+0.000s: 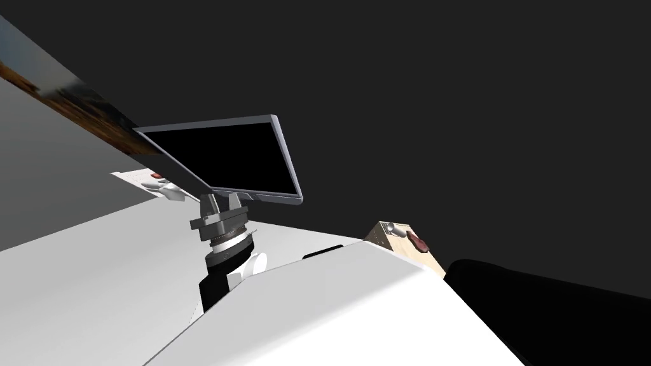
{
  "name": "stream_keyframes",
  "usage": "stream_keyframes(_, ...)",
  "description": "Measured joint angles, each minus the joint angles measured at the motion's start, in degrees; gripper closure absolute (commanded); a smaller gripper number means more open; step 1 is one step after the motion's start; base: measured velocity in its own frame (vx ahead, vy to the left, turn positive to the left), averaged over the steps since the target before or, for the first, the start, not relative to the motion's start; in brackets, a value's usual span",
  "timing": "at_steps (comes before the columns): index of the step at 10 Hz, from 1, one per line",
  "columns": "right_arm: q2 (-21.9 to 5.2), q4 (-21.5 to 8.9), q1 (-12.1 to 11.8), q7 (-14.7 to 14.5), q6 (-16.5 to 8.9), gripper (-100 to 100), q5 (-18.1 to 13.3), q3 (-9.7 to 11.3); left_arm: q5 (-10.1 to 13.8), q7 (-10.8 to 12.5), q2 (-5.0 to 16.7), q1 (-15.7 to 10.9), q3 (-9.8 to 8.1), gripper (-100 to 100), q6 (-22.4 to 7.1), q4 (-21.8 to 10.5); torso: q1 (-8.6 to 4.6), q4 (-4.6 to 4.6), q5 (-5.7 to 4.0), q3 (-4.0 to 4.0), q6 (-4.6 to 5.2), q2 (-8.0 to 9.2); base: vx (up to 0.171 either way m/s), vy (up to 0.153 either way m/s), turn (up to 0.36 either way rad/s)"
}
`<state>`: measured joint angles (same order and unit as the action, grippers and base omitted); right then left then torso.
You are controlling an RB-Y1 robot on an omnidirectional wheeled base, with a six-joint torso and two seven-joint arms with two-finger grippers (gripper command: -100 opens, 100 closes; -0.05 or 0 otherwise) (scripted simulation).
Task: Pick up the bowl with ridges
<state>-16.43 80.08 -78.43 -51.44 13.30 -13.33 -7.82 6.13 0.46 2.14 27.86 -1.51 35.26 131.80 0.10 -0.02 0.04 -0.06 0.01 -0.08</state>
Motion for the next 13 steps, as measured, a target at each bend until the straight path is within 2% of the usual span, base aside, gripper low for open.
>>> stream_keyframes(3, -2.0, -4.6, -0.2, -4.7, -0.2, -100, -2.7, 1.5, 0.0, 0.0, 0.0, 0.0, 0.00, 0, 0.0, 0.0, -0.09, -0.02, -0.02, -0.05, 0.00, -0.08, 0.063, -0.033, 0.267)
stream_keyframes(5, -3.5, -6.3, 0.2, -7.4, -0.8, -100, -4.5, 3.0, 0.0, 0.0, 0.0, 0.0, 0.00, 0, 0.0, 0.0, -0.06, 0.00, -0.02, -0.01, 0.01, -0.01, 0.036, -0.035, 0.197)
stream_keyframes(9, -4.7, -9.9, 2.0, -10.8, -0.5, -100, -6.9, 4.9, 0.0, 0.0, 0.0, 0.0, -0.01, 0, 0.0, 0.0, -0.05, 0.03, -0.02, 0.06, 0.03, 0.11, 0.011, -0.043, 0.124)
stream_keyframes(11, -5.1, -11.3, 3.8, -12.5, -0.7, -100, -8.2, 6.7, 0.0, 0.0, 0.0, 0.0, -0.01, 0, 0.0, 0.0, -0.24, 0.05, -0.06, 0.11, 0.04, 0.20, -0.017, -0.066, 0.069)
stream_keyframes(12, -5.1, -11.4, 3.9, -12.7, -0.6, 0, -8.3, 6.8, 0.0, 0.0, 0.0, 0.0, -0.01, 0, 0.0, 0.0, -0.08, 0.05, -0.03, 0.12, 0.06, 0.20, -0.001, -0.008, -0.001)
stream_keyframes(13, -5.1, -11.4, 3.9, -12.7, -0.6, -100, -8.3, 6.8, 0.0, 0.0, 0.0, 0.0, -0.01, 0, 0.0, 0.0, 0.06, 0.04, 0.00, 0.10, 0.06, 0.17, -0.138, 0.057, 0.381)
